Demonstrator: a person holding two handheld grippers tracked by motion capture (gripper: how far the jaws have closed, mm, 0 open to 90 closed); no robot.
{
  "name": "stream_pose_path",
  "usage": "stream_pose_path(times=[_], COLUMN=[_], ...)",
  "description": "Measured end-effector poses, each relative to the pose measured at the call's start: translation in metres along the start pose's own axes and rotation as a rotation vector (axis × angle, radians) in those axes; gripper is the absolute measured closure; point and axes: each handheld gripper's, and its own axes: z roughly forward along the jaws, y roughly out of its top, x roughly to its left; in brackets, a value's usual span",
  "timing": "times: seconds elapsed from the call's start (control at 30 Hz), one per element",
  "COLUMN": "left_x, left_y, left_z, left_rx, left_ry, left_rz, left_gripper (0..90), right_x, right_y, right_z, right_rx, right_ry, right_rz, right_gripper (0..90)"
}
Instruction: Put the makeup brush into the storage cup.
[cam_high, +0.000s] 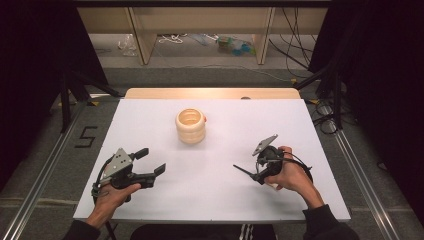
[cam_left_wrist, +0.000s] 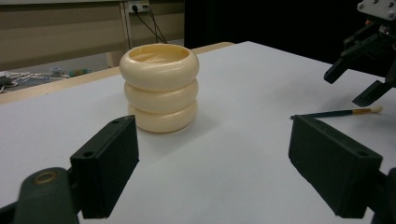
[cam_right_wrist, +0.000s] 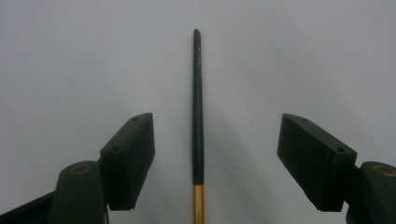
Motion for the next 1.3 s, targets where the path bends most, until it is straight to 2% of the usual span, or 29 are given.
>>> stream_pose_path(times=[0.4, 0.5, 0.83, 0.9, 1.0, 1.3], left_x=[0.000, 0.000, 0.000, 0.000, 0.001, 0.000], left_y=[0.000, 0.000, 0.000, 0.000, 0.000, 0.000], left_z=[0.000, 0.000, 0.001, 0.001, 0.001, 0.000], left_rx=[0.002, 0.001, -0.003, -0.005, -0.004, -0.002], left_ry=[-0.004, -0.006, -0.012, -0.009, -0.012, -0.007], left_rz=[0.005, -0.002, 0.000, -0.002, 0.005, -0.006], left_gripper=[16.0, 15.9, 15.9, 15.9, 15.9, 16.0], right_x=[-0.001, -0.002, -0.002, -0.002, -0.001, 0.000], right_y=[0.005, 0.006, 0.009, 0.010, 0.011, 0.014], right_z=[0.011, 0.012, 0.017, 0.017, 0.018, 0.018], right_rx=[0.108, 0.122, 0.161, 0.159, 0.168, 0.187], right_ry=[0.030, 0.046, 0.056, 0.061, 0.063, 0.063], right_rz=[-0.011, -0.015, -0.004, -0.017, -0.011, -0.004], right_gripper=[35.6, 37.4, 39.4, 40.2, 41.4, 47.2])
